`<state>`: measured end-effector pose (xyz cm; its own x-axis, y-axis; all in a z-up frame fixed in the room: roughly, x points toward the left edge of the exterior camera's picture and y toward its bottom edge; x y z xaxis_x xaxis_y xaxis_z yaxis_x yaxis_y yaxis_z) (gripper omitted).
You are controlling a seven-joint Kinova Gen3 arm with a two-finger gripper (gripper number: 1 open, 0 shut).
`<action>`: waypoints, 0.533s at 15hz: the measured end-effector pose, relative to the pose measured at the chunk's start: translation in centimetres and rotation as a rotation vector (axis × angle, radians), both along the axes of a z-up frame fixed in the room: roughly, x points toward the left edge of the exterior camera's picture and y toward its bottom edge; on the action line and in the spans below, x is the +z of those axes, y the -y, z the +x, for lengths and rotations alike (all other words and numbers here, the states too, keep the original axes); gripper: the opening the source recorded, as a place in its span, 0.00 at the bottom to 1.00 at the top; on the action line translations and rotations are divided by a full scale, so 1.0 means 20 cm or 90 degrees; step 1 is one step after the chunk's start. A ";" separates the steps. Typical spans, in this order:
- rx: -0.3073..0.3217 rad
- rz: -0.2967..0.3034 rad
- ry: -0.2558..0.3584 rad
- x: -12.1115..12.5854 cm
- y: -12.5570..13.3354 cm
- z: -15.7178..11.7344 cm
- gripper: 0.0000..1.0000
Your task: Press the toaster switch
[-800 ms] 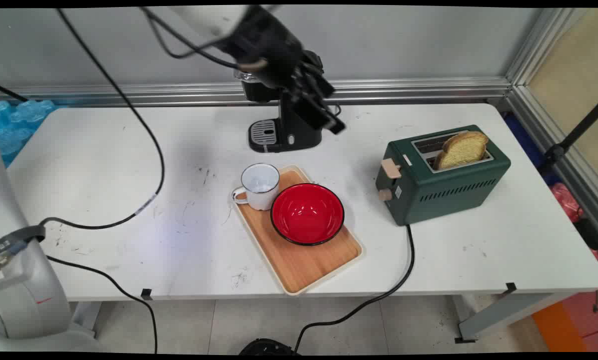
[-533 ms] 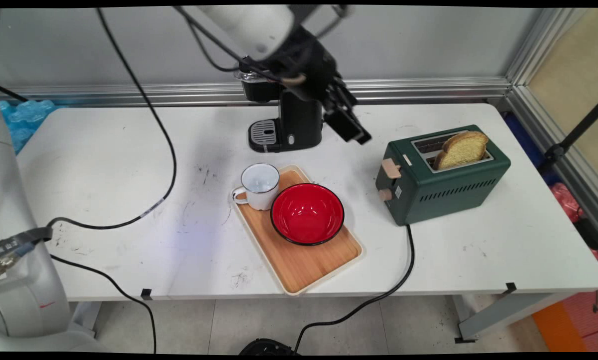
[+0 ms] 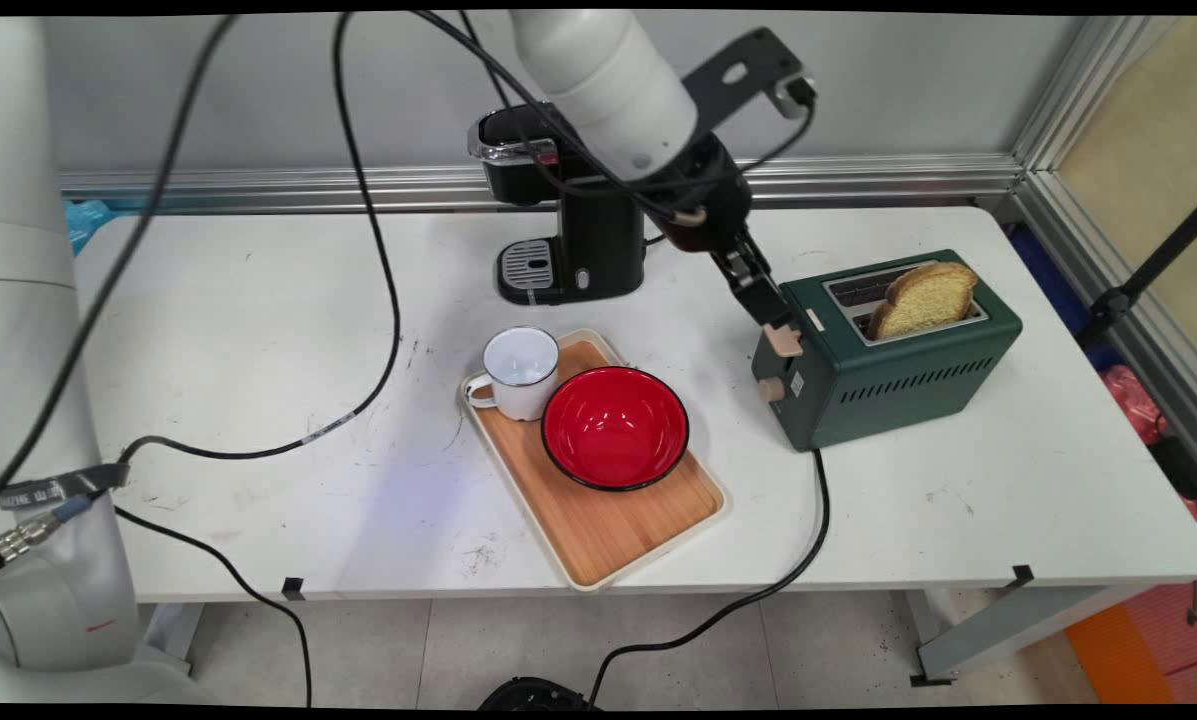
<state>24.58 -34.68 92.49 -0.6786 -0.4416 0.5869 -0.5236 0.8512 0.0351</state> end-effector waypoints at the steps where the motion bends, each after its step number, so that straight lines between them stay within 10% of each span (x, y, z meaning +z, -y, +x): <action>1: 0.003 0.003 0.005 -0.02 0.01 -0.03 0.00; 8: 0.023 0.017 0.039 -0.12 0.10 -0.17 0.00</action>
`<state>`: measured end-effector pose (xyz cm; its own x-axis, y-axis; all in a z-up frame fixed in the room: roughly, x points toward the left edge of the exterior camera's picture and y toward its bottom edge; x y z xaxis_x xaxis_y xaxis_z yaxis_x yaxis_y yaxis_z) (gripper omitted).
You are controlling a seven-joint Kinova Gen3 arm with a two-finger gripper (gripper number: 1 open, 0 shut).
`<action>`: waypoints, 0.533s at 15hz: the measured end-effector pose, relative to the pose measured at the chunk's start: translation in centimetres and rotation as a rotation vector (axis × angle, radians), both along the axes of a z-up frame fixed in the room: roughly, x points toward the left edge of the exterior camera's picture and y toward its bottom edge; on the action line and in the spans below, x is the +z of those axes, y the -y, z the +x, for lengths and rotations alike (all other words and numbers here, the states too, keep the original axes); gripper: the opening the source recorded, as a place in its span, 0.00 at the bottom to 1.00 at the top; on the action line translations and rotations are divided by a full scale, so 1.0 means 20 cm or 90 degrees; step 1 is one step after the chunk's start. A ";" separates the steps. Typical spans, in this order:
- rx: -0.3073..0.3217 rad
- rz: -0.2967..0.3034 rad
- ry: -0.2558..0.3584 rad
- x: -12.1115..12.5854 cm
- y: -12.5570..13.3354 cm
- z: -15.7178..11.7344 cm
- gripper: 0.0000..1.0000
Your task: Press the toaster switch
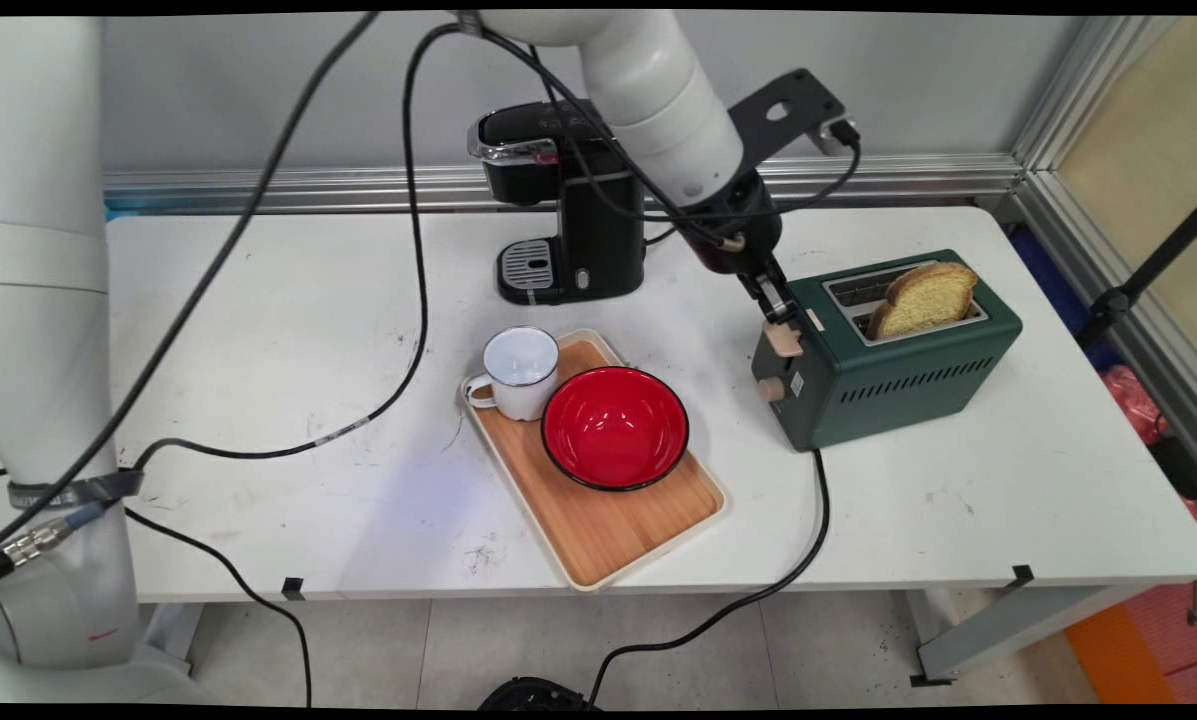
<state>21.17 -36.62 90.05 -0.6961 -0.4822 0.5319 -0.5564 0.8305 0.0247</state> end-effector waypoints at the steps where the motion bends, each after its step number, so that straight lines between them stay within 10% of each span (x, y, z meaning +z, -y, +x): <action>1: 0.001 0.002 0.003 -0.01 0.01 -0.01 0.00; 8: 0.003 0.017 0.024 -0.09 0.05 -0.10 0.00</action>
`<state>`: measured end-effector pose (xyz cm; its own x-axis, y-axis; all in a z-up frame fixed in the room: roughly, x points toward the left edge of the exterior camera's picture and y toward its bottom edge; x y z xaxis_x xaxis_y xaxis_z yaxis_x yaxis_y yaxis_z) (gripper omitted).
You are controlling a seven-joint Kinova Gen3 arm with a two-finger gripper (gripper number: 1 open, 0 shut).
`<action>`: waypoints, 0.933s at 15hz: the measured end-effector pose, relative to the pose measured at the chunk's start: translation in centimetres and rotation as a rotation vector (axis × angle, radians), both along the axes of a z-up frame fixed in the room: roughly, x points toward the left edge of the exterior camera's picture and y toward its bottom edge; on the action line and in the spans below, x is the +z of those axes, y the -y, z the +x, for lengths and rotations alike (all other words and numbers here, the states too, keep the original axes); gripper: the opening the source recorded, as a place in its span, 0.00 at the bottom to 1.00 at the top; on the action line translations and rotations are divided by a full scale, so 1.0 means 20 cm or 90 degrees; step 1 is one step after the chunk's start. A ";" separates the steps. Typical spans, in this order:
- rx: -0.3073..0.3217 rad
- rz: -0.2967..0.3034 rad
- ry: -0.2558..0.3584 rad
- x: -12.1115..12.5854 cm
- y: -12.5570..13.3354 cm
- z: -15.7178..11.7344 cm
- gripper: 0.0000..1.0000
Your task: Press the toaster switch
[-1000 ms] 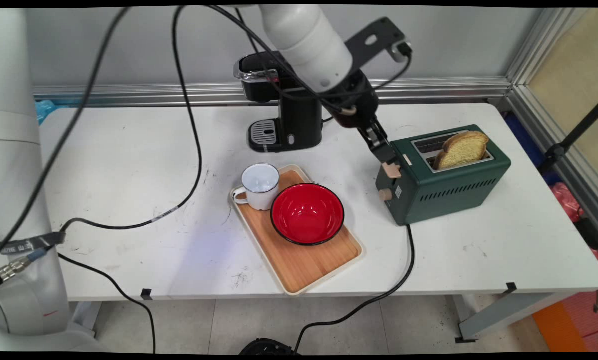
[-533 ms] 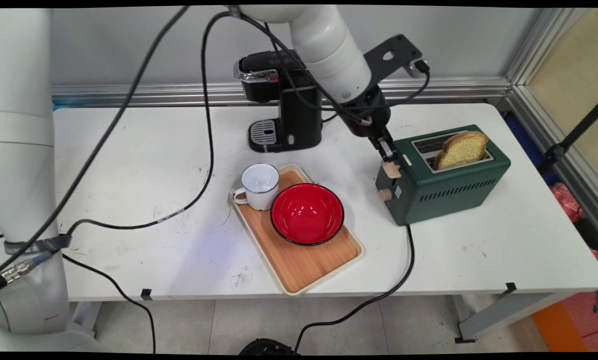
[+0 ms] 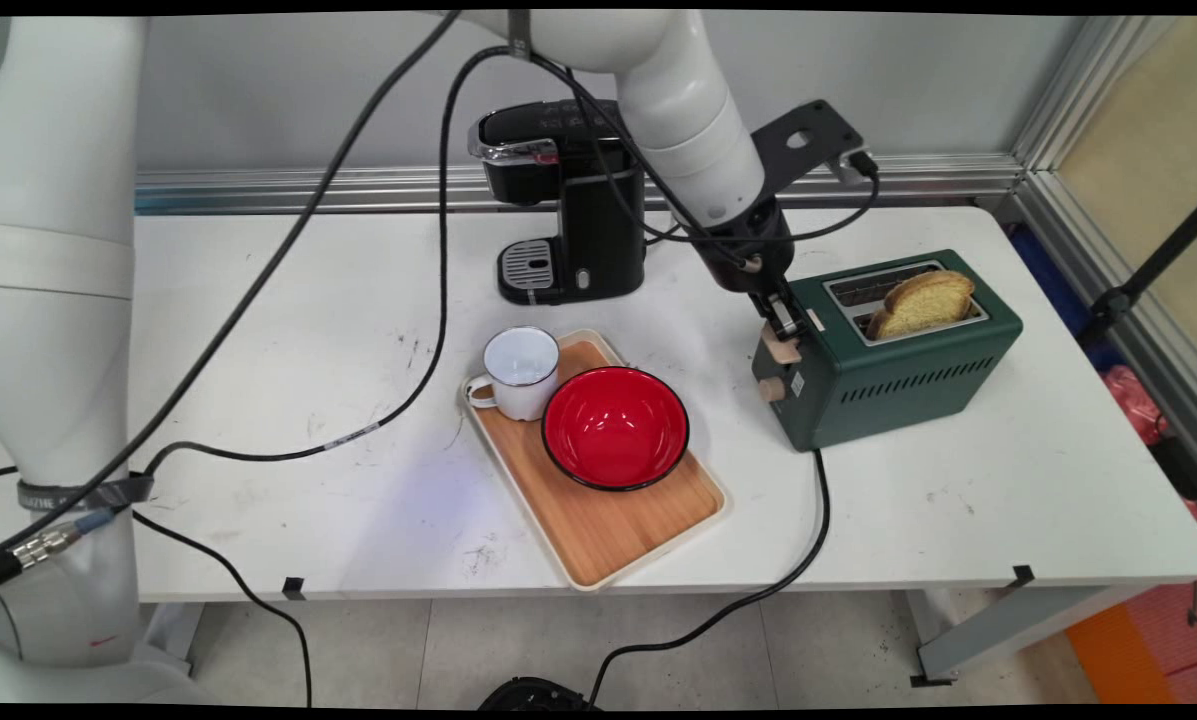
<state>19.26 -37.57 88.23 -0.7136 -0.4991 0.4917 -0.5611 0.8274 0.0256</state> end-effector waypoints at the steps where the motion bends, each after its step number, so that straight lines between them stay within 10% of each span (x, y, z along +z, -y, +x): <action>1: 0.001 0.002 0.002 -0.01 0.01 -0.01 0.00; 14: 0.005 0.022 0.028 -0.10 0.04 -0.05 0.00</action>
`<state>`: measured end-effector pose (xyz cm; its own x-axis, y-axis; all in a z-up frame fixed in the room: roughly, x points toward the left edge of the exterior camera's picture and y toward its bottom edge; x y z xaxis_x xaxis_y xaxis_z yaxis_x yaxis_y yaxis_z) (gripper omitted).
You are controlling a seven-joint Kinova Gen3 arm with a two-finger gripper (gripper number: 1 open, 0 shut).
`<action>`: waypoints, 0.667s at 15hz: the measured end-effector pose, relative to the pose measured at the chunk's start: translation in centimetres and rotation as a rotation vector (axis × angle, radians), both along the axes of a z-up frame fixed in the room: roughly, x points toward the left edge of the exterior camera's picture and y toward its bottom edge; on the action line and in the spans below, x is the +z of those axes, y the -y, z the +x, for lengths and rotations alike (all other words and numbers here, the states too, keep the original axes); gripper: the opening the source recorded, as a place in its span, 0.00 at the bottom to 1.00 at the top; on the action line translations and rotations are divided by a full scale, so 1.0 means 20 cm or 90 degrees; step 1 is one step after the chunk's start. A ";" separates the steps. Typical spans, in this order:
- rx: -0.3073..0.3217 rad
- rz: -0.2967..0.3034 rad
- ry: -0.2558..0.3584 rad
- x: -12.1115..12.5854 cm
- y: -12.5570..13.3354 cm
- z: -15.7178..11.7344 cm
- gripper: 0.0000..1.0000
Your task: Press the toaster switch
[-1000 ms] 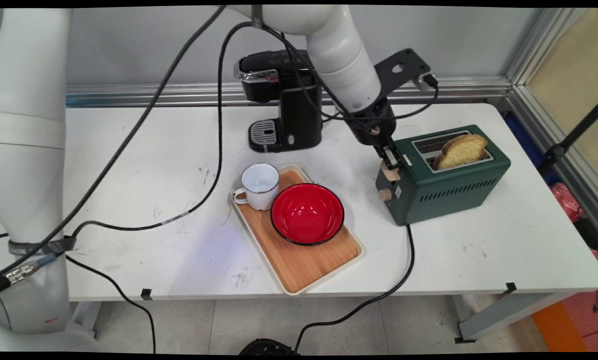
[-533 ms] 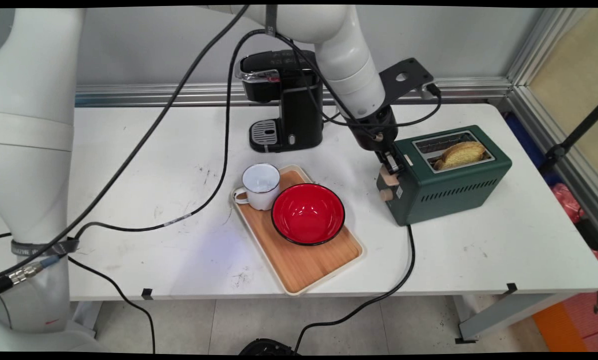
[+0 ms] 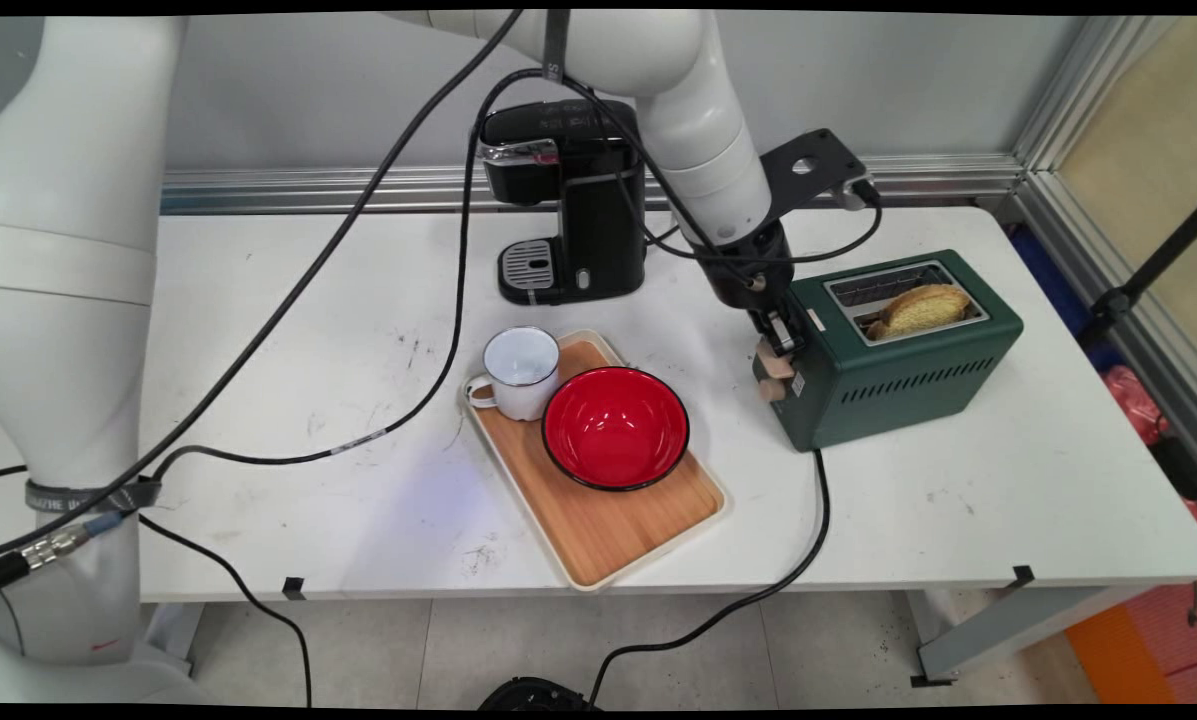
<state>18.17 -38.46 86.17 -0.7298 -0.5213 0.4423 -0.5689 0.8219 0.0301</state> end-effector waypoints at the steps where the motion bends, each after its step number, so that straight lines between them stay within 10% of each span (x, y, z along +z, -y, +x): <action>1: -0.001 0.001 0.001 0.00 0.00 0.00 0.00; 10: -0.005 0.006 0.009 -0.03 0.00 -0.01 0.00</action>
<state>18.02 -38.46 85.65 -0.7402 -0.5192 0.4273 -0.5623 0.8264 0.0302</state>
